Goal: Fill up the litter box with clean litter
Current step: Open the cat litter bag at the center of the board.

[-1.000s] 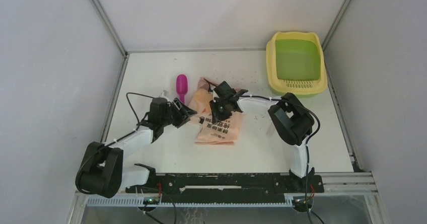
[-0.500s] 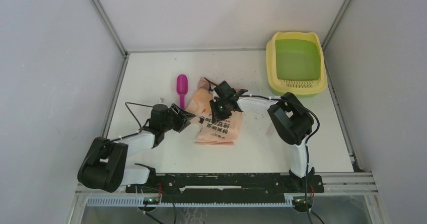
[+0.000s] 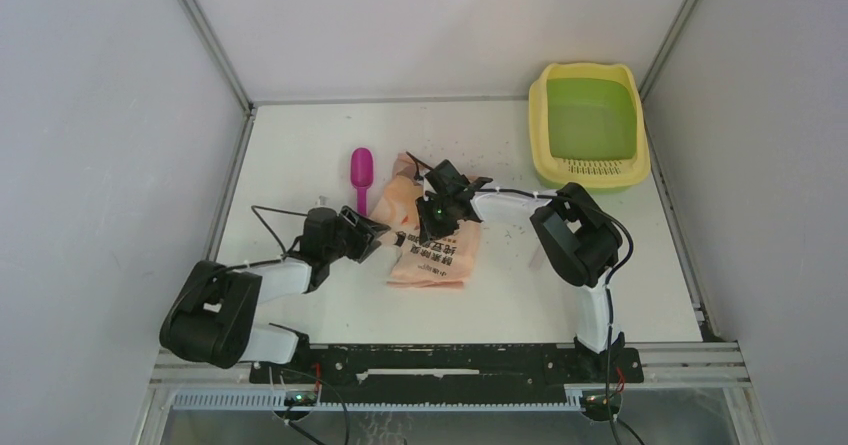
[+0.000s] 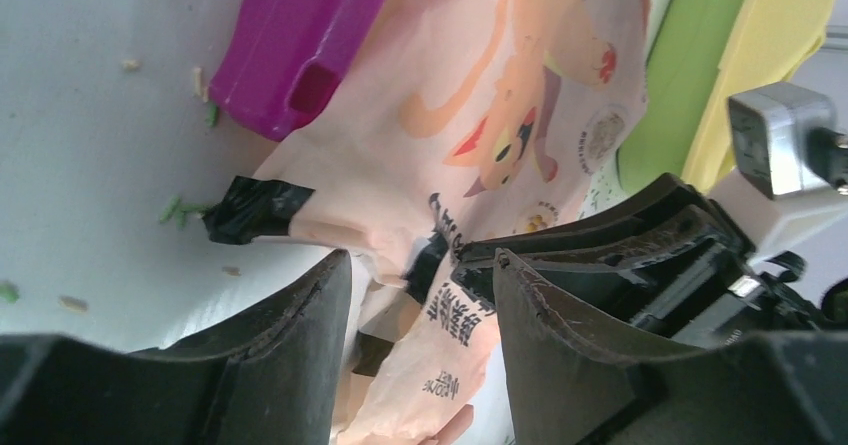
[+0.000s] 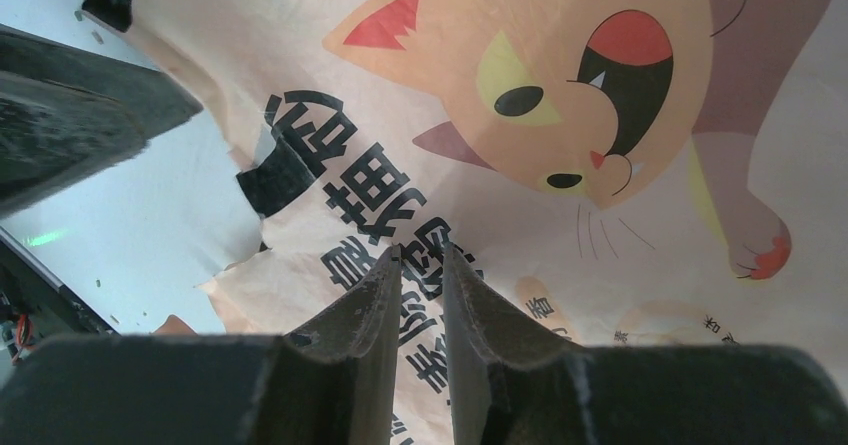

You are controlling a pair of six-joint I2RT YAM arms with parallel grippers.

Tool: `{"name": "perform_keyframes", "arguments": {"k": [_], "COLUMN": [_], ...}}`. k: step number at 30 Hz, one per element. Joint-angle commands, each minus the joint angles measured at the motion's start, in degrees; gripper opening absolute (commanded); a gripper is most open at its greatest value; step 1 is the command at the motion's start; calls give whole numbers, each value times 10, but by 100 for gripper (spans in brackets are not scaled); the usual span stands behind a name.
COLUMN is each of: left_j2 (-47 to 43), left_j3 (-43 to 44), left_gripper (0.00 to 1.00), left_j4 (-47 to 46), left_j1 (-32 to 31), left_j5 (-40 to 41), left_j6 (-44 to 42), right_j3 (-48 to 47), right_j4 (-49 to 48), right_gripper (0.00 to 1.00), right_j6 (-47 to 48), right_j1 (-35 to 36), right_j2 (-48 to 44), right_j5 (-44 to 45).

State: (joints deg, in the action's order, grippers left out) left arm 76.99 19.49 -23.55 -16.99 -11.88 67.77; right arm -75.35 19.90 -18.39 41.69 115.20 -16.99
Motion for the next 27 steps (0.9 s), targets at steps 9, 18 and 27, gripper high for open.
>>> {"name": "perform_keyframes", "arguments": {"k": [9,18,27], "left_j2": [61,43,26], "left_j3": [31,32,32], "left_gripper": [58,58,58], "left_j4": [-65,-55,-55], "left_j1": [-40,-45,-46], "left_j5": [28,37,15], "left_j6": [31,29,50], "right_j3": [20,26,37], "right_j4": [-7,-17,-24], "right_gripper": [29,29,29], "right_j6": [-8,-12,-14], "right_j1": [-5,-6,-10], "right_j2": [7,10,7], "right_j5": [1,-7,-9]}}
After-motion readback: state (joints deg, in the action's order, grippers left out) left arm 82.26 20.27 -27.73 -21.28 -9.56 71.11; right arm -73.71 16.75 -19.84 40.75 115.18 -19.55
